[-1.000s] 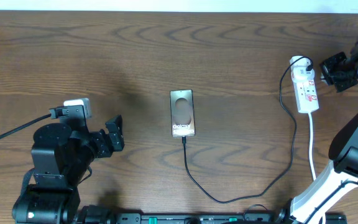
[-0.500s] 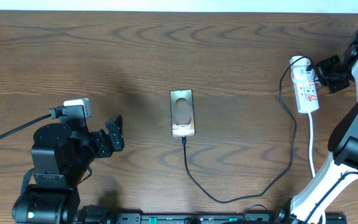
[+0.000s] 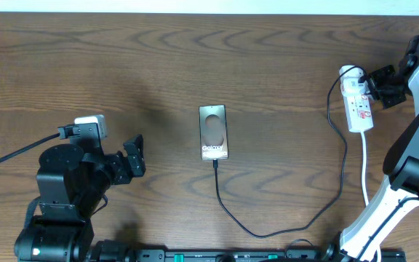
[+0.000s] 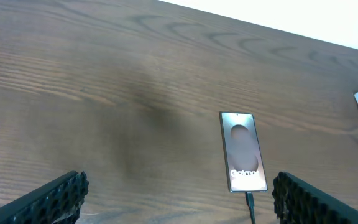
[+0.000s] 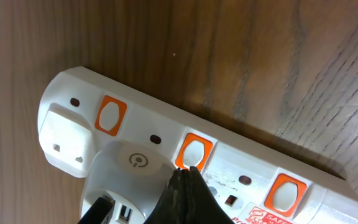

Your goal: Plug charger to phone and switch on socket

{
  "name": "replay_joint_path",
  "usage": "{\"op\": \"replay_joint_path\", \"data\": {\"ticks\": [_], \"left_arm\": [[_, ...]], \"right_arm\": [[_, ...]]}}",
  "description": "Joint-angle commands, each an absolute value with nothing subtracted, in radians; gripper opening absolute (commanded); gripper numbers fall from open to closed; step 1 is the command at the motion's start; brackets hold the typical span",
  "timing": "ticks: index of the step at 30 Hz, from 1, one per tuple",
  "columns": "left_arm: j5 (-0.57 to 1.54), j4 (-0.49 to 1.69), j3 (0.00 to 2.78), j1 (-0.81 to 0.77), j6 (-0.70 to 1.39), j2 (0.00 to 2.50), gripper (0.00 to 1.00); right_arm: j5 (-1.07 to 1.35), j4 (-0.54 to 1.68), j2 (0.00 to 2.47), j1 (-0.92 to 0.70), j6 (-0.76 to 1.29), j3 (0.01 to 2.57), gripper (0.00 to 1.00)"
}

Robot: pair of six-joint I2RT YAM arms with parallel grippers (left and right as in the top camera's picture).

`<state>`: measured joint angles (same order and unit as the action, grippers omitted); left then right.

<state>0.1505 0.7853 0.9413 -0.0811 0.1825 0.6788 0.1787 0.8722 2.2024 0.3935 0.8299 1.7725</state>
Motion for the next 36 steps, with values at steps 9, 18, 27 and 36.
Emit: {"op": "replay_joint_path", "data": {"ticks": [9,18,27,36], "left_arm": [[0.138,0.785,0.938,-0.078,0.176,0.68,0.97],[0.138,0.785,0.938,-0.078,0.176,0.68,0.97],[0.138,0.785,0.938,-0.078,0.176,0.68,0.97],[0.138,0.785,0.938,-0.078,0.176,0.68,0.97]], "right_arm": [[0.193,0.875,2.32,0.318,0.815,1.789,0.01],[0.161,0.891,2.239,0.3,0.716,1.79,0.01],[-0.05,0.938,1.99,0.3,0.671,1.79,0.01],[-0.081,0.933,1.682,0.3,0.635,1.79,0.01]]}}
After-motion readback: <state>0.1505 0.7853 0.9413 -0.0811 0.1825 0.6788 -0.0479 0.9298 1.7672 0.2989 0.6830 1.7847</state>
